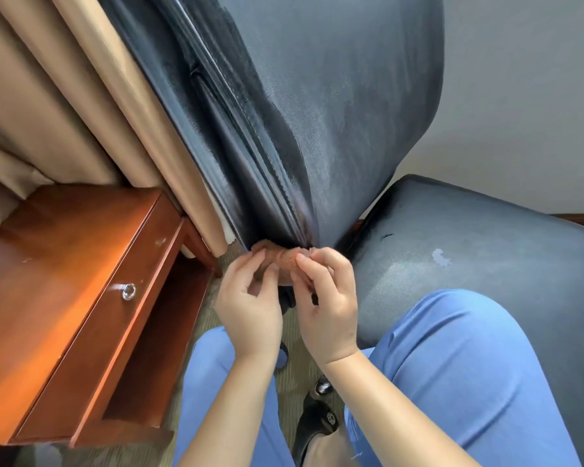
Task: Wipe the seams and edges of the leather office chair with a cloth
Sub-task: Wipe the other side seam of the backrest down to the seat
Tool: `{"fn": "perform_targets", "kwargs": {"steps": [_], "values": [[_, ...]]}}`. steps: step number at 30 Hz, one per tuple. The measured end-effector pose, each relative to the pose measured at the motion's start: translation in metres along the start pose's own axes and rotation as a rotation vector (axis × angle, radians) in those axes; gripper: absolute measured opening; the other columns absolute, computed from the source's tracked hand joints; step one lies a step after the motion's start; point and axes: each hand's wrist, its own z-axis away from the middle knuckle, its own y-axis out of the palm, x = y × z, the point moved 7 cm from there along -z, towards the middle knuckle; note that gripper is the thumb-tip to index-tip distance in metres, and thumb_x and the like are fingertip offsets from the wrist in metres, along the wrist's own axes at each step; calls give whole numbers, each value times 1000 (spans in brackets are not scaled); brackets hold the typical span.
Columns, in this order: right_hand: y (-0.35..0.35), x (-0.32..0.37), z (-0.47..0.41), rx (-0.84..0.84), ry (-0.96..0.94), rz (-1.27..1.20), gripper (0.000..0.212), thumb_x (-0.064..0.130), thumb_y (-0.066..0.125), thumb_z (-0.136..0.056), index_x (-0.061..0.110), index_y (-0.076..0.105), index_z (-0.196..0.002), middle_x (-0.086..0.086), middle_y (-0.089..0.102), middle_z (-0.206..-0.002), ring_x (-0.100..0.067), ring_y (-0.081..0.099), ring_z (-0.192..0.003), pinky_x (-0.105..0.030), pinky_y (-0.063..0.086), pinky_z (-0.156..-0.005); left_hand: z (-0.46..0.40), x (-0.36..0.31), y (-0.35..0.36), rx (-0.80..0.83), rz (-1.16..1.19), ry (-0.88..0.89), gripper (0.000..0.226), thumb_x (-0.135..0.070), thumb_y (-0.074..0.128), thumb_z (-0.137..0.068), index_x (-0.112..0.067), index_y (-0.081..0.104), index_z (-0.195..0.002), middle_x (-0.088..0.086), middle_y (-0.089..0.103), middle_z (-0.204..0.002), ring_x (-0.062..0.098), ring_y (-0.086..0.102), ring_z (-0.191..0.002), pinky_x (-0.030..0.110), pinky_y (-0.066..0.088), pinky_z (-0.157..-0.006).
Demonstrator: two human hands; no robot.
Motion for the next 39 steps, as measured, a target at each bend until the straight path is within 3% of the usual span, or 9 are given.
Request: {"fn": "perform_targets", "kwargs": {"steps": [9, 13, 16, 20, 22, 27, 31, 34, 39], "values": [[19, -55, 51, 40, 637, -119, 26, -4, 69, -70, 18, 64, -81, 0, 56, -92, -5, 55, -82, -25, 49, -73, 15, 36, 12, -5, -101, -25, 24, 14, 65, -79, -1, 75, -96, -1, 66, -101, 9, 62, -94, 2, 43, -78], [32, -72, 66, 105, 985, -225, 37, -9, 66, -71, 28, 62, -72, 3, 62, -83, -7, 58, -74, -19, 47, -71, 18, 43, 14, -18, -138, -20, 24, 15, 66, -77, 0, 76, -94, 0, 68, -99, 4, 61, -93, 17, 49, -82], [39, -80, 75, 128, 1197, -265, 27, -10, 61, -73, 17, 63, -67, 6, 61, -62, -2, 53, -56, -15, 44, -57, 21, 53, 18, 38, -212, -147, 24, 7, 65, -81, -3, 75, -100, 10, 73, -105, 24, 66, -99, 23, 45, -86], [48, -100, 99, 119, 1544, -340, 20, -13, 55, -75, 2, 68, -76, -17, 69, -75, -23, 62, -63, -30, 54, -58, 29, 73, 27, 235, -351, -389, 28, -11, 64, -88, -11, 71, -115, 6, 71, -112, 23, 63, -105, 21, 40, -80], [40, -108, 105, 133, 1581, -233, 19, -11, 57, -73, 4, 67, -79, -16, 67, -76, -23, 60, -61, -27, 52, -54, 29, 82, 32, 316, -357, -457, 31, -13, 65, -87, -10, 69, -118, 8, 70, -115, 24, 62, -107, 25, 43, -85], [17, -102, 101, 15, 1488, -108, 27, -3, 62, -76, 23, 61, -74, -4, 68, -82, -24, 67, -79, -42, 57, -77, 33, 86, 34, 354, -292, -519, 34, -15, 73, -83, -8, 70, -116, 6, 70, -111, 20, 64, -100, 31, 49, -91], [13, -84, 76, -52, 1227, -187, 30, 1, 62, -78, 30, 61, -83, 3, 68, -91, -13, 64, -86, -31, 53, -82, 38, 73, 21, 200, -164, -427, 28, -11, 73, -83, -9, 70, -110, -7, 65, -89, 9, 61, -83, 7, 41, -70], [20, -86, 82, -25, 1214, -308, 35, 3, 63, -80, 30, 61, -102, -2, 65, -111, -12, 63, -102, -27, 49, -91, 38, 71, 20, 169, -79, -404, 32, -6, 72, -83, -13, 67, -114, -6, 67, -93, 2, 62, -82, 0, 43, -72], [36, -89, 86, 124, 1206, -478, 24, 11, 62, -83, 24, 66, -103, -5, 67, -107, -11, 64, -96, -17, 48, -77, 31, 75, 25, 165, -187, -353, 27, -11, 68, -87, -11, 70, -114, -9, 66, -92, 11, 61, -88, 11, 40, -75]]}}
